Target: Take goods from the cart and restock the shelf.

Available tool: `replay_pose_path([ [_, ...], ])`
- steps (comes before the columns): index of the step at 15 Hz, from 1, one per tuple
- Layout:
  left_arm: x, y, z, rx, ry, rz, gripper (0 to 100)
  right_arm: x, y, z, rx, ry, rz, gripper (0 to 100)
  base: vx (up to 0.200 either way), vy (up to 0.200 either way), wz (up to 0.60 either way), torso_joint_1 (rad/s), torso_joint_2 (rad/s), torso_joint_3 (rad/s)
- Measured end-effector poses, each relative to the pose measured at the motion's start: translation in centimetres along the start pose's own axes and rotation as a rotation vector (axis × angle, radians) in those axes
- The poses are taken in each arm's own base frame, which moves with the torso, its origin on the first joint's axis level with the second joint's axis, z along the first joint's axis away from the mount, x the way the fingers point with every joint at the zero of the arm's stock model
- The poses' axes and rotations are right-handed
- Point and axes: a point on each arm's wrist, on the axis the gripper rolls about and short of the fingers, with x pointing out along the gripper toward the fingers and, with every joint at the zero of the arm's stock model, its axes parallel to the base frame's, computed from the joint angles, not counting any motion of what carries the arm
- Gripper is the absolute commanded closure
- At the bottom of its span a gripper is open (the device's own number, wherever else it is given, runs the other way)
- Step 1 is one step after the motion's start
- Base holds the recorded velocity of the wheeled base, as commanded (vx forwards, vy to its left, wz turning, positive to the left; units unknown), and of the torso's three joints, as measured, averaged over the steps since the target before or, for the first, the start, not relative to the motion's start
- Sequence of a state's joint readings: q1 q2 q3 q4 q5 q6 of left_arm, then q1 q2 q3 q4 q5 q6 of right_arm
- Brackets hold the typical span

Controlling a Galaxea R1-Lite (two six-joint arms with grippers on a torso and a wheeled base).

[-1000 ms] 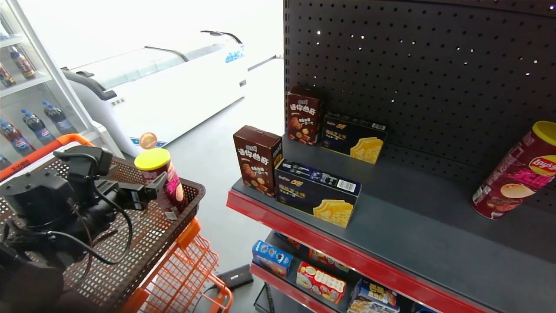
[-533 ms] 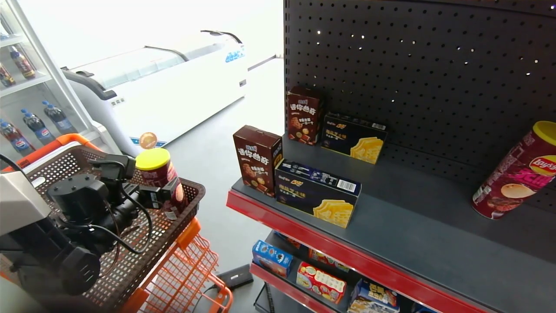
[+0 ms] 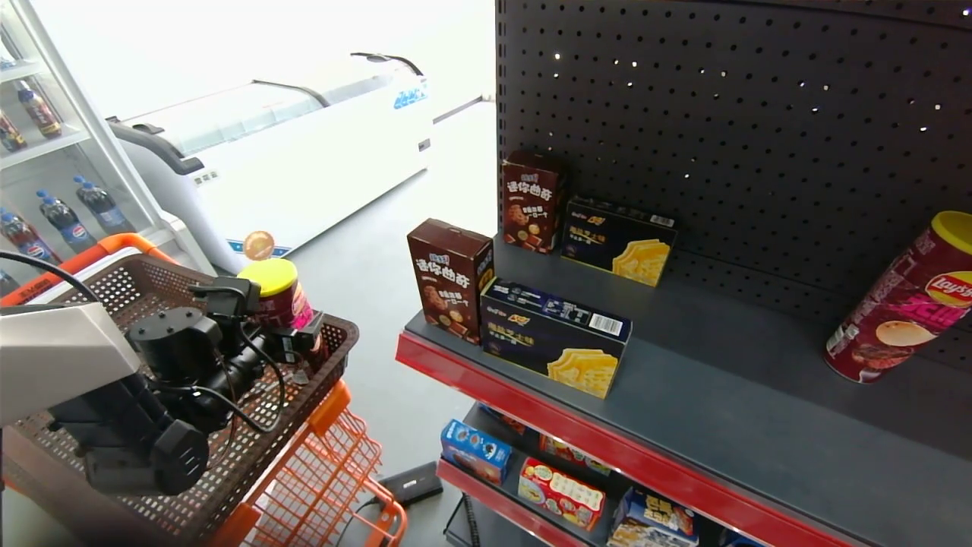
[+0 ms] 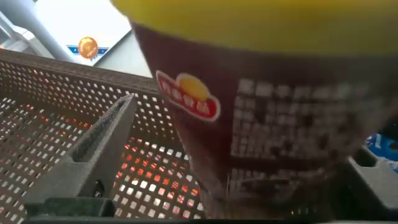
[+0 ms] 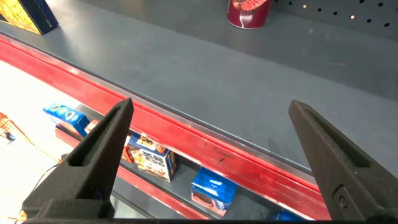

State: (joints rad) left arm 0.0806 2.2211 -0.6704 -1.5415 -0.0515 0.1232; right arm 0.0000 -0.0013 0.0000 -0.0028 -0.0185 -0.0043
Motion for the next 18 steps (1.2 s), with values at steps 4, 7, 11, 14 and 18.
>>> replay_pose_path([
  [4,1.5,-0.1,0.2,0.010,-0.051,-0.053,100,0.0,0.0,0.0,0.000,0.000,0.000,0,0.000,0.000,0.00,0.000,0.00,0.000],
  [7,1.7,-0.1,0.3,0.011,-0.060,-0.048,100,0.0,0.0,0.0,0.000,0.000,0.000,0,0.000,0.000,0.00,0.000,0.00,0.000],
  [11,1.2,0.0,2.9,0.014,-0.100,-0.044,100,0.0,0.0,0.0,0.000,0.000,0.000,0,0.000,0.000,0.00,0.000,0.00,0.000],
  [14,-0.1,-0.4,6.4,0.012,-0.122,-0.069,100,0.0,0.0,0.0,0.000,0.000,0.000,0,0.000,0.000,0.00,0.000,0.00,0.000],
  [18,-3.6,-1.0,10.9,-0.022,-0.121,-0.169,100,0.0,0.0,0.0,0.000,0.000,0.000,0,0.000,0.000,0.00,0.000,0.00,0.000],
])
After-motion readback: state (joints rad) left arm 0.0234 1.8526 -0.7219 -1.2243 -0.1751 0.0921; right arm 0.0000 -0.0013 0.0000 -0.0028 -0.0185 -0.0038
